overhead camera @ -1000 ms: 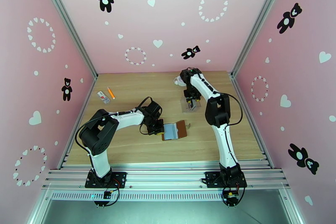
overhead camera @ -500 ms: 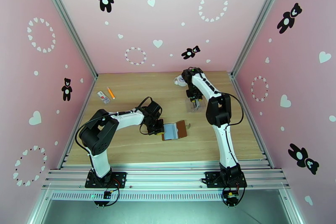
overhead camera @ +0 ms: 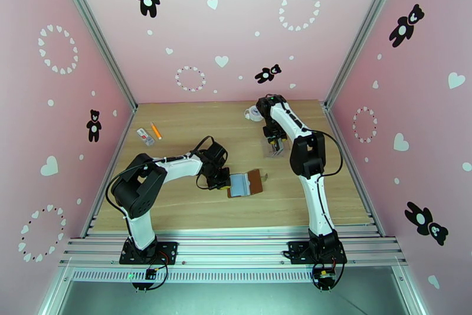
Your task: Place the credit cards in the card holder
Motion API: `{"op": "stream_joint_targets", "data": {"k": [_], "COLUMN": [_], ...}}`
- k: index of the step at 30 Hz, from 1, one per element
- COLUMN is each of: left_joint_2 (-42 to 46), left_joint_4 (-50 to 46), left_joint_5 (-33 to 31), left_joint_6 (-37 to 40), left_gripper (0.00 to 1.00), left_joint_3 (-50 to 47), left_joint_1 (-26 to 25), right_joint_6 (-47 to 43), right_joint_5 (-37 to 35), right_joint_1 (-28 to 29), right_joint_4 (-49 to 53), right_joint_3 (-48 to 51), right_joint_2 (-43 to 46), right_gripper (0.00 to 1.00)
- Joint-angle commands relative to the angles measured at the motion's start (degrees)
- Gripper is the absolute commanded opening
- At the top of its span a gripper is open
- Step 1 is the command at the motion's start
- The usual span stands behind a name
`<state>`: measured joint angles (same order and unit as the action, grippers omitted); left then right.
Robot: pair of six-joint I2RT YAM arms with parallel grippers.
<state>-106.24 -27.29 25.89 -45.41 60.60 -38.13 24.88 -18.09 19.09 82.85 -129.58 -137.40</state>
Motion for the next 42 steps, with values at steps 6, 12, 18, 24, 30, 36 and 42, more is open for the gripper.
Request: {"op": "stream_joint_targets", "data": {"k": [6,12,18,24,30,36,42], "left_joint_2": [-3.7,-3.79,-3.71,-3.71,-3.7,-3.55,-3.59], "left_joint_4": [-3.38,-3.28,-3.18,-3.13,-3.2,-3.24,-3.43], "left_joint_5": [-3.98,-3.98,-4.09,-4.03,-4.08,-4.17,-4.03], "left_joint_6": [0.37,0.17,0.06,0.07,0.16,0.14,0.37], "left_gripper": [0.0,0.0,0.0,0.0,0.0,0.0,0.0], "left_joint_3": [-2.52,-2.5,-2.5,-2.5,-2.6,-2.68,-2.5], "left_joint_1": [-1.68,-1.75,-1.67,-1.67,-1.63,-1.69,-1.71], "right_joint_6": [-0.35,0.08,0.16,0.25,0.26,0.28,0.47], "right_joint_5": [0.71,0.23,-0.12,0.48,0.78,1.12,1.14], "right_joint_1": [-0.37,-0.32,-0.33,-0.28,-0.19,0.02,0.13], "right_joint_4": [1.18,0.99,0.58,0.51,0.41,0.31,0.39], "right_joint_3": [-0.99,-1.11,-1.03,-1.03,-1.02,-1.03,-1.03], "right_joint_2": [1.07,1.78,2.66,2.49,2.23,2.14,2.05], "right_gripper": [0.25,0.22,0.16,0.12,0.12,0.07,0.07]}}
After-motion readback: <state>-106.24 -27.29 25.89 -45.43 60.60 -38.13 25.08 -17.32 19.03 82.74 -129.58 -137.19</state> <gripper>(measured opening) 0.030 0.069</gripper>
